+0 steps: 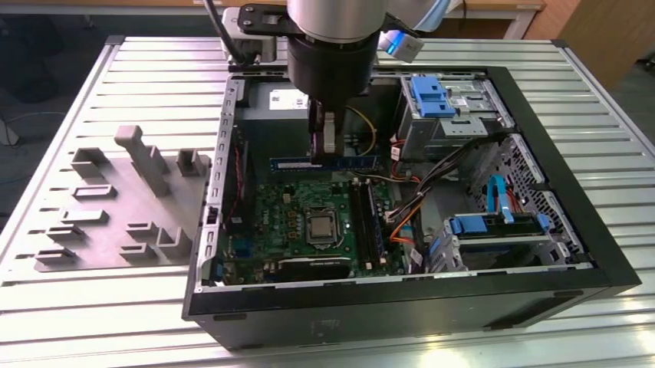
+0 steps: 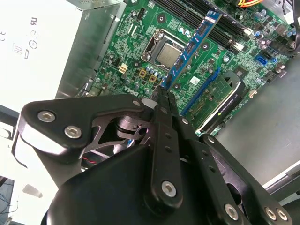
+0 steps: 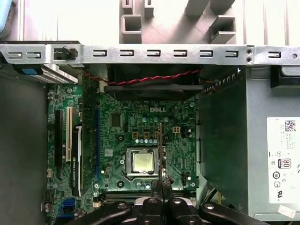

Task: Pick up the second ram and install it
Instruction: 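Insert the second ram into the second slot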

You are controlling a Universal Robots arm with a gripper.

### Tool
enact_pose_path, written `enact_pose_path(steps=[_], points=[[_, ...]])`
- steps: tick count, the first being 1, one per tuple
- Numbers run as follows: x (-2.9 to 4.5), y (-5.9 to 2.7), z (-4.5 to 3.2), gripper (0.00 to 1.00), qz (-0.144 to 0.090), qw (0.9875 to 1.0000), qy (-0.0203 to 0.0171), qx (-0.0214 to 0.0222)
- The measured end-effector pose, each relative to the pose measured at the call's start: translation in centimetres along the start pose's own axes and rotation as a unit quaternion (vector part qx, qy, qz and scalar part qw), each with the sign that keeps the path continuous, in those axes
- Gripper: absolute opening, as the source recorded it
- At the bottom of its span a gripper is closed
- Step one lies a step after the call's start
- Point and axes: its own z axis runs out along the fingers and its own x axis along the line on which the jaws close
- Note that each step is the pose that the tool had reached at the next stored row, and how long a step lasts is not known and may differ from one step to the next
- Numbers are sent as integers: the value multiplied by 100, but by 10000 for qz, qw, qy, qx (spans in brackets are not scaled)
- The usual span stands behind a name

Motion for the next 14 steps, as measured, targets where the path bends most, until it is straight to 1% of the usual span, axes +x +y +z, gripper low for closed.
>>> enact_pose_path(steps=[11, 12, 14], points=[[0, 0, 1, 11, 1, 10000, 0, 0], [0, 0, 2, 11, 20, 10000, -1, 1], [0, -1, 3, 11, 173, 9998, -9, 6]])
